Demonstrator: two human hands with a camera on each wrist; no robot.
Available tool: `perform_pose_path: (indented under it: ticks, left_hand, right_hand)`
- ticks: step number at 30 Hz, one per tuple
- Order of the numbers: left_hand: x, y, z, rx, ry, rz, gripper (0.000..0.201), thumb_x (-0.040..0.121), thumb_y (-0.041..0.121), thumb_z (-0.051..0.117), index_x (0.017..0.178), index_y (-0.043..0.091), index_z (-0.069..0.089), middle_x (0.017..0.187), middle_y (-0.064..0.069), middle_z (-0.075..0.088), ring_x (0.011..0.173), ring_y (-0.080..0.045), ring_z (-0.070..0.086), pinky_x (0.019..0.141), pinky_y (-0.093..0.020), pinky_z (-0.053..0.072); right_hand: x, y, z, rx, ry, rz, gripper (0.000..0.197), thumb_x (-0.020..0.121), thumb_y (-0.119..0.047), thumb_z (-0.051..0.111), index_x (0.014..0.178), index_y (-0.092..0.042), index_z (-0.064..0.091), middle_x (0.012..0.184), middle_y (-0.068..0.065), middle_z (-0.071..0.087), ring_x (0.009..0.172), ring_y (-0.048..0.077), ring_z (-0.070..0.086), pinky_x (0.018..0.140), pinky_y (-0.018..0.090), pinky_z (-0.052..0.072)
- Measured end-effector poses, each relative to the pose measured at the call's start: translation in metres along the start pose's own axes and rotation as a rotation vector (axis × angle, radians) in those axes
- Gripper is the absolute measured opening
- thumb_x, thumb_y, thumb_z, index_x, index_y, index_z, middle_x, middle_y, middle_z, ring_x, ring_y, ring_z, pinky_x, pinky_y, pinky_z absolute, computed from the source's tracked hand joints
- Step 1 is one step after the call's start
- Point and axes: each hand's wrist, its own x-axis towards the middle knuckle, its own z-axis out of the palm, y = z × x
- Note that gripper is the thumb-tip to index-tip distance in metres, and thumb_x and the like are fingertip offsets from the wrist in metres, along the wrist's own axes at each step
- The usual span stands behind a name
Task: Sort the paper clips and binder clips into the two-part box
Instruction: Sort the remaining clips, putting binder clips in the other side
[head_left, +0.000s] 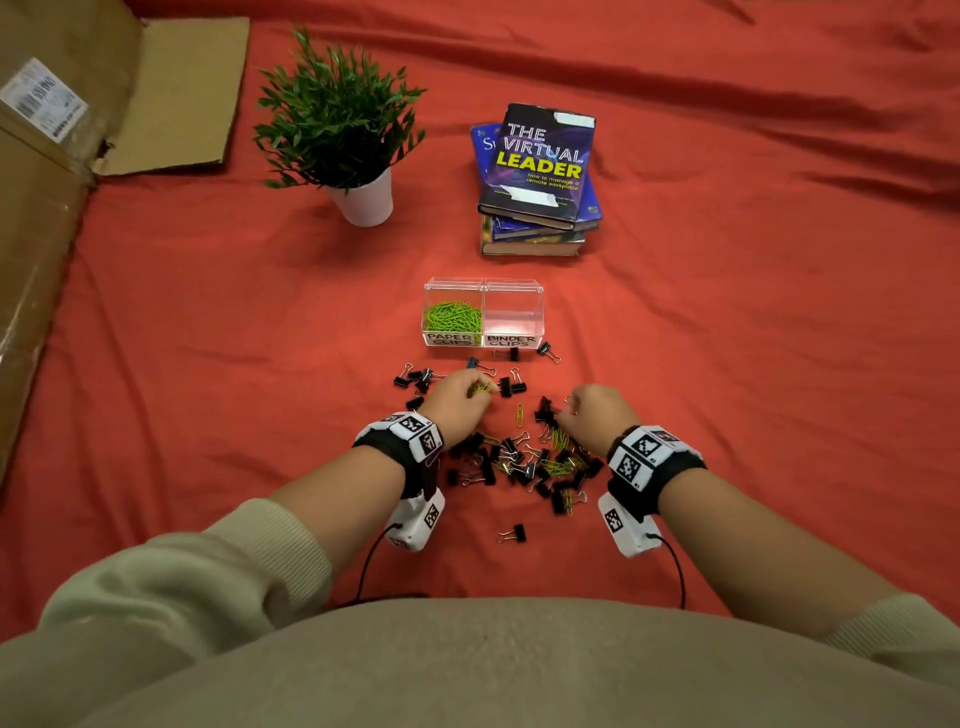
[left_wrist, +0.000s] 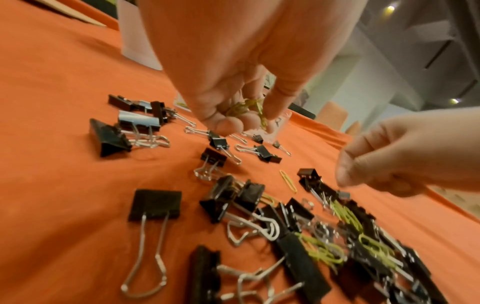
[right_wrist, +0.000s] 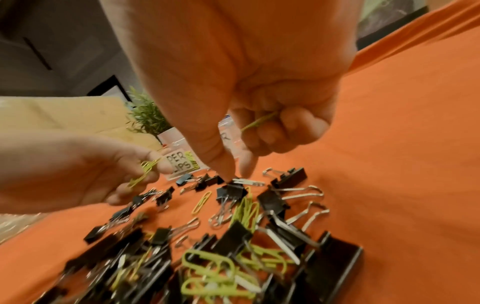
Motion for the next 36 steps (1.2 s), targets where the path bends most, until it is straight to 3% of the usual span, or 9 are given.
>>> perform_pose_path:
  ticks: [4, 9, 13, 16, 20, 23, 26, 30, 36]
  left_hand:
    - [0.003, -0.003, -0.003, -0.192, 0.01, -0.103, 0.027, 0.09, 0.01, 0.038, 0.071, 0.022, 0.054, 0.071, 0.0, 0.058, 0.059, -0.015, 0.052, 0.058, -0.026, 0.041]
    - [0.003, -0.002, -0.003, -0.301, -0.069, -0.196, 0.025, 0.087, 0.013, 0.037, 0.067, 0.014, 0.051, 0.061, -0.006, 0.053, 0.055, -0.021, 0.049, 0.055, -0.028, 0.041]
    - [0.007, 0.001, 0.005, -0.029, -0.063, -0.107, 0.034, 0.093, 0.035, 0.048, 0.065, 0.016, 0.047, 0.06, -0.003, 0.045, 0.055, -0.019, 0.043, 0.056, -0.027, 0.035]
    - [0.009, 0.007, 0.013, 0.217, -0.081, 0.037, 0.034, 0.095, 0.032, 0.047, 0.066, 0.016, 0.043, 0.061, 0.001, 0.045, 0.056, -0.016, 0.041, 0.052, -0.027, 0.029]
    - [0.006, 0.016, 0.017, 0.567, -0.198, 0.233, 0.013, 0.091, 0.021, 0.051, 0.103, 0.017, 0.056, 0.095, -0.005, 0.064, 0.084, -0.024, 0.06, 0.065, -0.029, 0.043]
    - [0.01, 0.018, 0.018, 0.719, -0.243, 0.308, 0.035, 0.089, 0.01, 0.048, 0.121, 0.023, 0.055, 0.111, -0.008, 0.06, 0.102, -0.029, 0.058, 0.078, -0.037, 0.049]
    - [0.011, 0.021, 0.02, 0.824, -0.257, 0.331, 0.033, 0.089, 0.003, 0.045, 0.116, 0.017, 0.055, 0.109, -0.01, 0.057, 0.103, -0.031, 0.058, 0.075, -0.038, 0.046]
    - [0.011, 0.016, 0.022, 0.896, -0.208, 0.376, 0.03, 0.087, -0.004, 0.047, 0.115, 0.007, 0.052, 0.112, -0.013, 0.056, 0.106, -0.031, 0.056, 0.079, -0.039, 0.047]
    - [0.001, -0.004, 0.007, 0.615, -0.17, 0.195, 0.023, 0.092, 0.016, 0.046, 0.11, 0.001, 0.047, 0.114, -0.017, 0.049, 0.097, -0.035, 0.055, 0.079, -0.041, 0.044]
  right_hand:
    - [-0.014, -0.012, 0.011, -0.25, -0.088, 0.043, 0.028, 0.09, -0.033, 0.057, 0.076, -0.01, 0.049, 0.071, 0.003, 0.052, 0.069, 0.024, 0.057, 0.057, 0.029, 0.048]
    - [-0.019, -0.017, 0.023, -0.323, -0.062, 0.083, 0.015, 0.091, -0.015, 0.053, 0.098, -0.005, 0.061, 0.096, 0.01, 0.064, 0.087, 0.029, 0.064, 0.071, 0.033, 0.052]
    - [-0.017, -0.017, 0.028, -0.224, -0.082, 0.111, 0.016, 0.09, -0.012, 0.052, 0.1, -0.002, 0.059, 0.1, 0.013, 0.065, 0.09, 0.03, 0.065, 0.077, 0.036, 0.055]
    - [-0.016, -0.014, 0.029, -0.179, -0.065, 0.069, 0.021, 0.089, -0.018, 0.055, 0.102, -0.001, 0.057, 0.102, 0.015, 0.065, 0.094, 0.032, 0.064, 0.081, 0.038, 0.054]
    - [-0.017, -0.008, 0.027, -0.12, -0.074, -0.008, 0.015, 0.089, -0.021, 0.056, 0.088, -0.006, 0.054, 0.089, 0.013, 0.061, 0.082, 0.028, 0.06, 0.071, 0.035, 0.05]
    - [-0.015, -0.002, 0.021, 0.032, -0.11, -0.006, 0.021, 0.088, -0.019, 0.055, 0.071, -0.011, 0.046, 0.074, 0.009, 0.053, 0.067, 0.022, 0.051, 0.06, 0.03, 0.04]
    - [-0.013, 0.005, 0.01, 0.253, -0.163, 0.037, 0.023, 0.091, -0.022, 0.052, 0.07, -0.012, 0.052, 0.061, 0.005, 0.046, 0.053, 0.017, 0.041, 0.049, 0.025, 0.035]
    - [-0.011, 0.001, -0.012, 0.744, -0.275, 0.105, 0.022, 0.095, -0.013, 0.048, 0.078, -0.003, 0.058, 0.071, 0.007, 0.06, 0.056, 0.014, 0.051, 0.052, 0.023, 0.044]
    - [0.012, -0.041, -0.049, 1.107, -0.315, 0.044, 0.012, 0.092, -0.003, 0.049, 0.082, -0.003, 0.055, 0.075, 0.011, 0.06, 0.06, 0.016, 0.053, 0.053, 0.022, 0.044]
